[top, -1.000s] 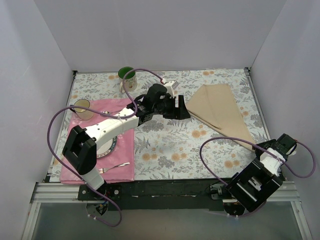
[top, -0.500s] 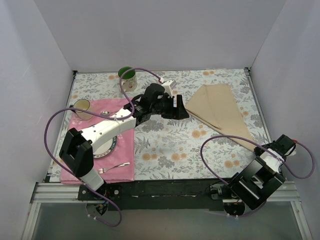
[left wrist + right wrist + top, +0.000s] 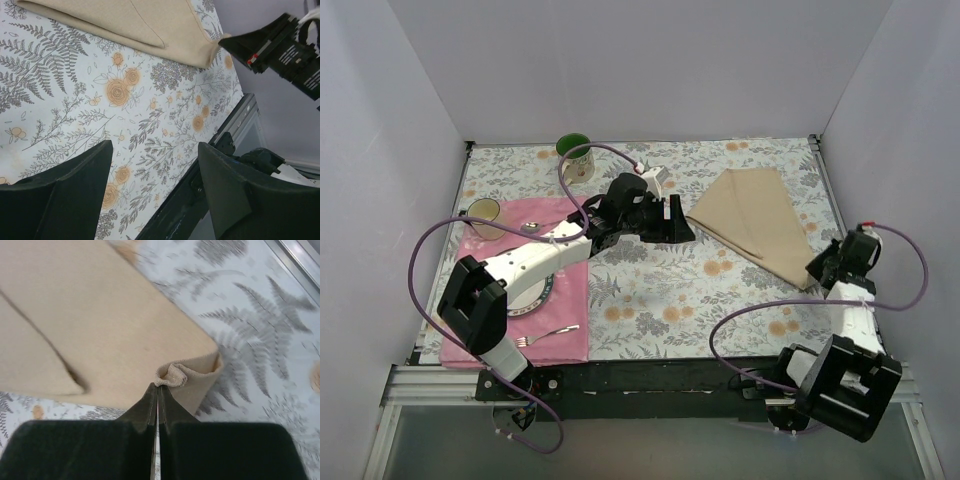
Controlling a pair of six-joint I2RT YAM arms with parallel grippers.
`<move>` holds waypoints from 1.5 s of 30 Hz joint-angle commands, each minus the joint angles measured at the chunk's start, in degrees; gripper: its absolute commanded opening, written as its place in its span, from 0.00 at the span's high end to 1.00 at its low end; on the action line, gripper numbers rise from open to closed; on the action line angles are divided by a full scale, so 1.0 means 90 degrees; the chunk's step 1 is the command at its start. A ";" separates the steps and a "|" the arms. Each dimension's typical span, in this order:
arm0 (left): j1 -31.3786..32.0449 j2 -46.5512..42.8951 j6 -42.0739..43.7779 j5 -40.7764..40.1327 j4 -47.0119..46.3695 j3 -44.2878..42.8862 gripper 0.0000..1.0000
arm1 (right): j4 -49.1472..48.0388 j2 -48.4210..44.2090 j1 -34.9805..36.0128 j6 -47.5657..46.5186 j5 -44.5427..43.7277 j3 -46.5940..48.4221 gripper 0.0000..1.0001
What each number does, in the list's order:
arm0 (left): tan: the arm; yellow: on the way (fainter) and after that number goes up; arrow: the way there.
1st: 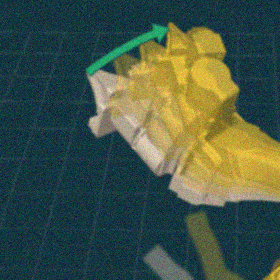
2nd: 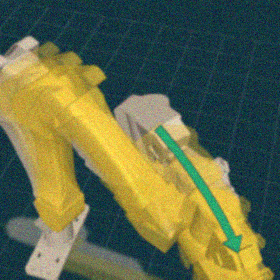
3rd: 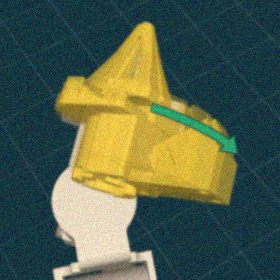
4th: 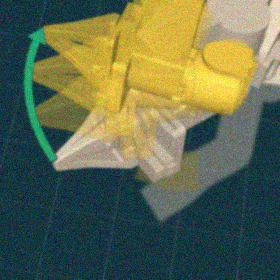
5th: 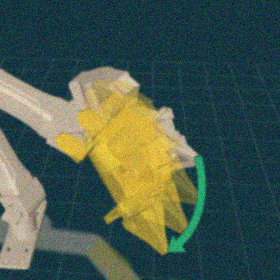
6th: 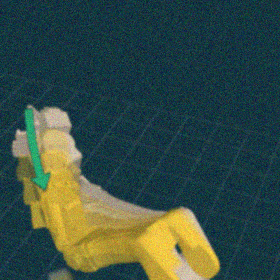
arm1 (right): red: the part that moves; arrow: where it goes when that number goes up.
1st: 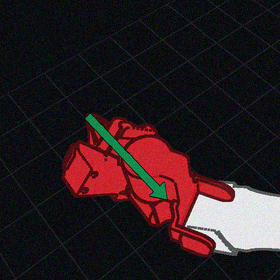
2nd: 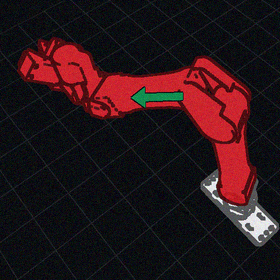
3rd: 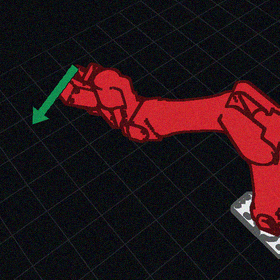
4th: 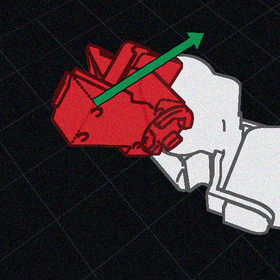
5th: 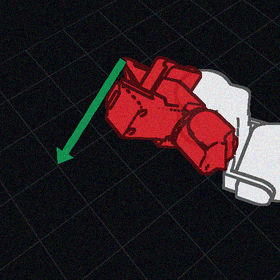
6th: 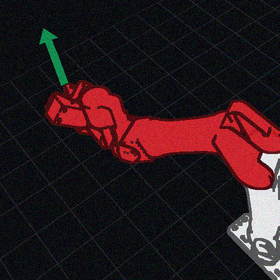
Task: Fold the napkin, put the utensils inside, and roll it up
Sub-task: Fold the napkin
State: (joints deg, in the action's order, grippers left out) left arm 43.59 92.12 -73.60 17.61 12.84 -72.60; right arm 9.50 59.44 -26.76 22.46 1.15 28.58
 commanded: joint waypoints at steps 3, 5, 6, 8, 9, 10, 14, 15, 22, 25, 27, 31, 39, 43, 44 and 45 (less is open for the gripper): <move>-0.0058 -0.0508 -0.0288 -0.0072 -0.0450 0.0380 0.32 | -0.0401 0.1080 0.1644 -0.1400 -0.0323 0.1812 0.99; -0.0059 -0.0538 -0.0406 -0.0023 -0.0606 0.0459 0.32 | -0.0459 0.1430 0.2123 -0.1859 -0.0410 0.2077 0.99; -0.0059 -0.0577 -0.0435 -0.0003 -0.0635 0.0478 0.32 | -0.0498 0.1539 0.2259 -0.1996 -0.0391 0.2175 0.99; -0.0059 -0.0596 -0.0445 -0.0003 -0.0655 0.0537 0.32 | -0.0537 0.1870 0.2592 -0.2240 -0.0187 0.2517 0.99; -0.0068 -0.0606 -0.0426 -0.0022 -0.0655 0.0547 0.32 | -0.0538 0.1978 0.2680 -0.2309 -0.0167 0.2644 0.99; -0.0068 -0.0606 -0.0416 -0.0052 -0.0636 0.0547 0.32 | -0.0538 0.2096 0.2855 -0.2406 0.0133 0.2867 0.99; -0.0088 -0.0577 -0.0377 -0.0033 -0.0587 0.0547 0.32 | -0.0216 0.2760 0.3325 -0.2807 0.0419 0.3521 0.99; -0.0088 -0.0577 -0.0377 -0.0032 -0.0587 0.0547 0.32 | -0.0109 0.2848 0.3403 -0.2934 0.0439 0.3601 0.99; -0.0098 -0.0518 -0.0386 -0.0013 -0.0597 0.0576 0.32 | -0.0167 0.3375 0.3901 -0.3247 0.0702 0.3875 0.99; -0.0107 -0.0489 -0.0406 0.0007 -0.0616 0.0576 0.32 | -0.0157 0.3629 0.4086 -0.3315 0.0741 0.4060 0.99; -0.0117 -0.0489 -0.0396 -0.0003 -0.0606 0.0566 0.32 | -0.0147 0.3766 0.4165 -0.3355 0.0829 0.4158 0.99; -0.0127 -0.0499 -0.0396 -0.0003 -0.0577 0.0566 0.32 | -0.0030 0.4166 0.4292 -0.3433 0.0859 0.4490 0.99; -0.0146 -0.0489 -0.0425 0.0016 -0.0587 0.0615 0.32 | 0.0136 0.4567 0.4478 -0.3550 0.0927 0.4891 0.99; -0.0146 -0.0479 -0.0435 0.0016 -0.0606 0.0615 0.32 | 0.0331 0.4859 0.4575 -0.3579 0.1025 0.5115 0.99; -0.0146 -0.0470 -0.0435 0.0026 -0.0606 0.0625 0.32 | 0.0370 0.4909 0.4595 -0.3589 0.1054 0.5203 0.99; -0.0146 -0.0469 -0.0435 0.0036 -0.0606 0.0615 0.32 | 0.0390 0.4958 0.4634 -0.3599 0.1064 0.5223 0.99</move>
State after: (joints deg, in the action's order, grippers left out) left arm 42.54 90.08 -77.49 17.41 8.10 -67.83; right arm 11.18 102.43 13.89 -8.84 8.95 71.90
